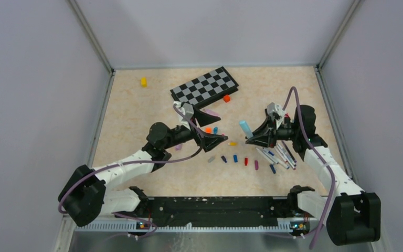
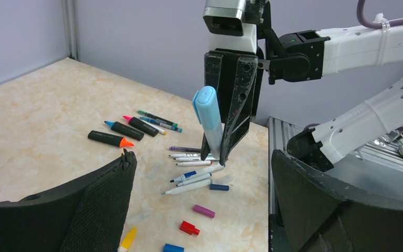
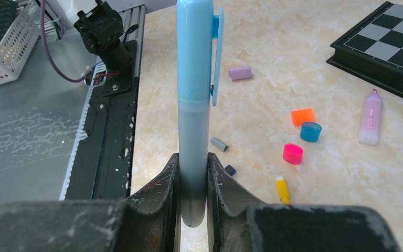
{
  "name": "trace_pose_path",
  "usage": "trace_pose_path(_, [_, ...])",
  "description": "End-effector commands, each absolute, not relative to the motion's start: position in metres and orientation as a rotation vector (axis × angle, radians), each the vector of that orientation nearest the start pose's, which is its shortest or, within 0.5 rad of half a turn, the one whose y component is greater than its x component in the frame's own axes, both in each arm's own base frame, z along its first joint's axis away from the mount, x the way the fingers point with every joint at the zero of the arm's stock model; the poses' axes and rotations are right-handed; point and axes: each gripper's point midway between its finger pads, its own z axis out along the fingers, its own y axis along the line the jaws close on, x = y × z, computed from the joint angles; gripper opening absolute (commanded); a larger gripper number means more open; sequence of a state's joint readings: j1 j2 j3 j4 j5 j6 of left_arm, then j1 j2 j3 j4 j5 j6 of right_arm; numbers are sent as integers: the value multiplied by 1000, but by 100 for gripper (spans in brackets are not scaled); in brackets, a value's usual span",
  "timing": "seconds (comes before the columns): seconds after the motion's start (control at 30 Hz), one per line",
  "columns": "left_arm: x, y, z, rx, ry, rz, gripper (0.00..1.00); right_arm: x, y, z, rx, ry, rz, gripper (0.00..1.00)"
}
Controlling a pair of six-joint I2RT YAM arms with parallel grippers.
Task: Open the pen caps
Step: Open the pen cap from the pen.
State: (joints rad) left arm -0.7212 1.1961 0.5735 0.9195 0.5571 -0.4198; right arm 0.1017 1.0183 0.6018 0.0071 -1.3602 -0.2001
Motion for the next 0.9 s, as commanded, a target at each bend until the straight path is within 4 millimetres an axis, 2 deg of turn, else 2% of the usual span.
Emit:
trace_pose_path(0.0, [203, -323, 300, 741, 1157, -1299, 99, 205, 191, 212, -1127, 1398, 1236, 0])
trace_pose_path(0.2, [198, -323, 293, 747, 1100, -1328, 99, 206, 193, 212, -1124, 1408, 1249, 0])
trace_pose_path(0.33, [193, -327, 295, 763, 1028, -1371, 99, 204, 199, 212, -1149, 1404, 1273, 0])
trace_pose_path(0.5, [191, -334, 287, 757, 1015, -1436, 99, 197, 207, 205, -1176, 1418, 1307, 0])
trace_pose_path(0.7, [201, -355, 282, 770, 1044, -1475, 98, 195, 211, 200, -1191, 1425, 1321, 0])
trace_pose_path(0.77, [205, -361, 280, 760, 1056, -1487, 96, 194, 213, 198, -1197, 1428, 1325, 0])
trace_pose_path(0.87, [206, -365, 279, 742, 1049, -1524, 88, 194, 214, 197, -1202, 1432, 1328, 0])
